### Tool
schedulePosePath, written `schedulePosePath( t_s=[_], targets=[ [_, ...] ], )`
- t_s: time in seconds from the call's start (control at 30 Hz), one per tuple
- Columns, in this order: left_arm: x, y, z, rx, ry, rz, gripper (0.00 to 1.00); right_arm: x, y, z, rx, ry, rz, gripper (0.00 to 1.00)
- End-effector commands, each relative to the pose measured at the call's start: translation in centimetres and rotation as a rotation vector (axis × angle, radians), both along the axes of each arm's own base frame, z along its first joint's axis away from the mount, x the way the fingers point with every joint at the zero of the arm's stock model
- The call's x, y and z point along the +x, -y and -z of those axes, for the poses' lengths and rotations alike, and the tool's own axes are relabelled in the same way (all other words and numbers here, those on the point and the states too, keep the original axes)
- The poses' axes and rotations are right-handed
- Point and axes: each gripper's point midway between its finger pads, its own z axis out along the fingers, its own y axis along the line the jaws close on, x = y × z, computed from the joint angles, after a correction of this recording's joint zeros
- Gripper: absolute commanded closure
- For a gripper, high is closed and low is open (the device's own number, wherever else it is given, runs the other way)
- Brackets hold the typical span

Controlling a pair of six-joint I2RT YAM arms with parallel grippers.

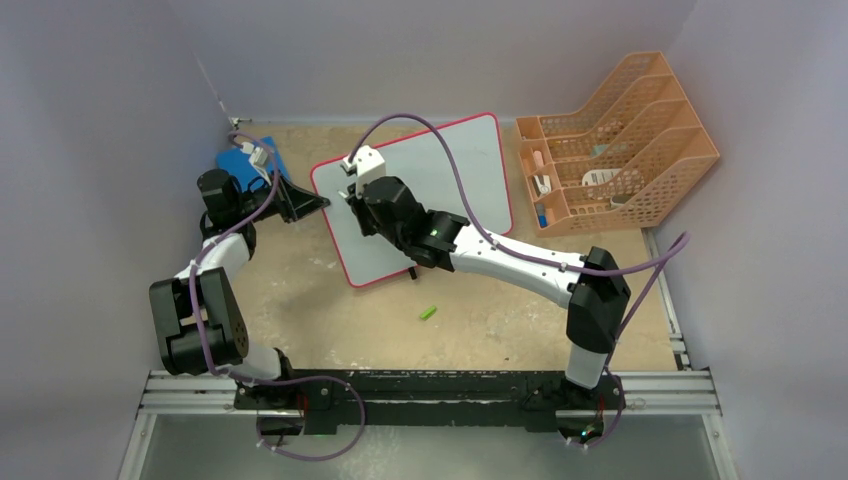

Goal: Write a sentence on the whiteboard

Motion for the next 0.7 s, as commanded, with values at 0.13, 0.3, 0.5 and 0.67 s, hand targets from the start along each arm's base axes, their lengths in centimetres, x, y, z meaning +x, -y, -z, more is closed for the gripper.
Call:
schedulePosePath(
  t_s=[0.13,0.3,0.5,0.67],
  targets=[
    [0.1,0.56,-1.5,0.025,0.074,0.03,1.0,0.29,-0.45,-1.21,0.016,0.013,0.013,1.0],
    [0.08,0.57,-1.47,0.024,0.073,0.03,1.0,0.19,-0.47,-0.96,0.011,0.005,0.012,1.0],
    [0.1,0.56,-1.52,0.025,0.075,0.03,1.0,0.28,-0.28,-0.89,0.008,0.003,0.022,1.0],
    [0.09,0.55,-1.48,0.024,0.074,0.029,1.0,0.21,0.0,-0.78,0.014,-0.004,0.036,1.0]
  ],
)
